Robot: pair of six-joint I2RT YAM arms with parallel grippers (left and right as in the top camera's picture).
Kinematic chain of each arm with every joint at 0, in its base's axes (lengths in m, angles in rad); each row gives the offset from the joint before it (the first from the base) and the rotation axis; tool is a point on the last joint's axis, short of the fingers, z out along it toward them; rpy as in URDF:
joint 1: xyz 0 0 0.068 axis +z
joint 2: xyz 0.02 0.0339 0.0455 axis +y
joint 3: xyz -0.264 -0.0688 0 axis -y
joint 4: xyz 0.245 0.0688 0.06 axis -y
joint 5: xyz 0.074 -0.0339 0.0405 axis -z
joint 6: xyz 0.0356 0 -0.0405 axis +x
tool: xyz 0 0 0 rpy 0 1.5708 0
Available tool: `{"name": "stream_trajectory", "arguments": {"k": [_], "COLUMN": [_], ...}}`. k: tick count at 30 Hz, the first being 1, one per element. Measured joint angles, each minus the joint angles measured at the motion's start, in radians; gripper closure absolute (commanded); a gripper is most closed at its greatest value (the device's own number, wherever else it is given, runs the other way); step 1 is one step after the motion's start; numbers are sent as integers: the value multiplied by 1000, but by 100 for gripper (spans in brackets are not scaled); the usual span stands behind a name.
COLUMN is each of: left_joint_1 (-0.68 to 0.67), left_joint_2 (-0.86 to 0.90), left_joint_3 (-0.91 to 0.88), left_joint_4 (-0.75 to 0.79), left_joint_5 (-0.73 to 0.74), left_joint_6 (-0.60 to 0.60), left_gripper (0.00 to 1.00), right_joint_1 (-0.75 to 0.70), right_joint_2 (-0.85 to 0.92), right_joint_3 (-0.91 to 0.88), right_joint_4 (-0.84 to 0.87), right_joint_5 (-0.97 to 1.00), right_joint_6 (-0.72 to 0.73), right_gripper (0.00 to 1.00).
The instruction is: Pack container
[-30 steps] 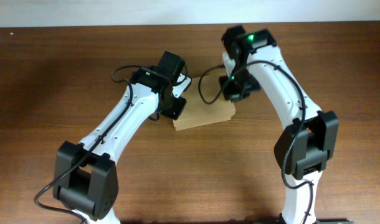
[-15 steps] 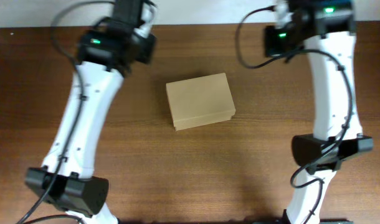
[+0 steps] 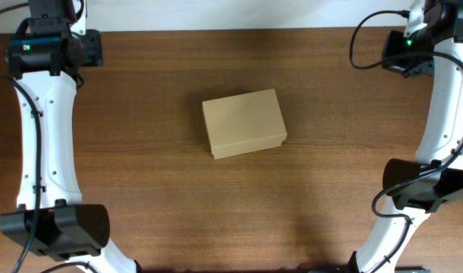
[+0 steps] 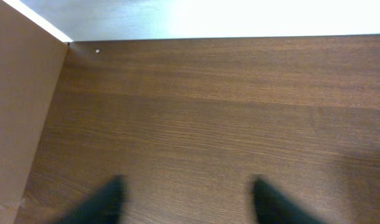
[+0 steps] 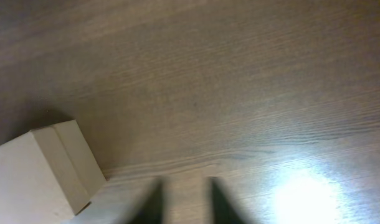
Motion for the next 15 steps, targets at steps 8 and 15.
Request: {"name": "stream_trajectory", "arguments": {"k": [8,15], "left_joint_1": [-1,-1], "left_joint_2": [22,22], "left_joint_3": [0,0], "left_joint_4": [-8,-8], "left_joint_5": [3,3], "left_joint_6": [0,0], "left_gripper": [1,1], "right_joint_1": [6,6], "right_joint_2": [0,0], "right_joint_3": [-1,-1], "right_joint_4": [-5,-5], "right_joint_5": [-13,-13], "right_joint_6": [-4,-4], "right_gripper": [1,0]}}
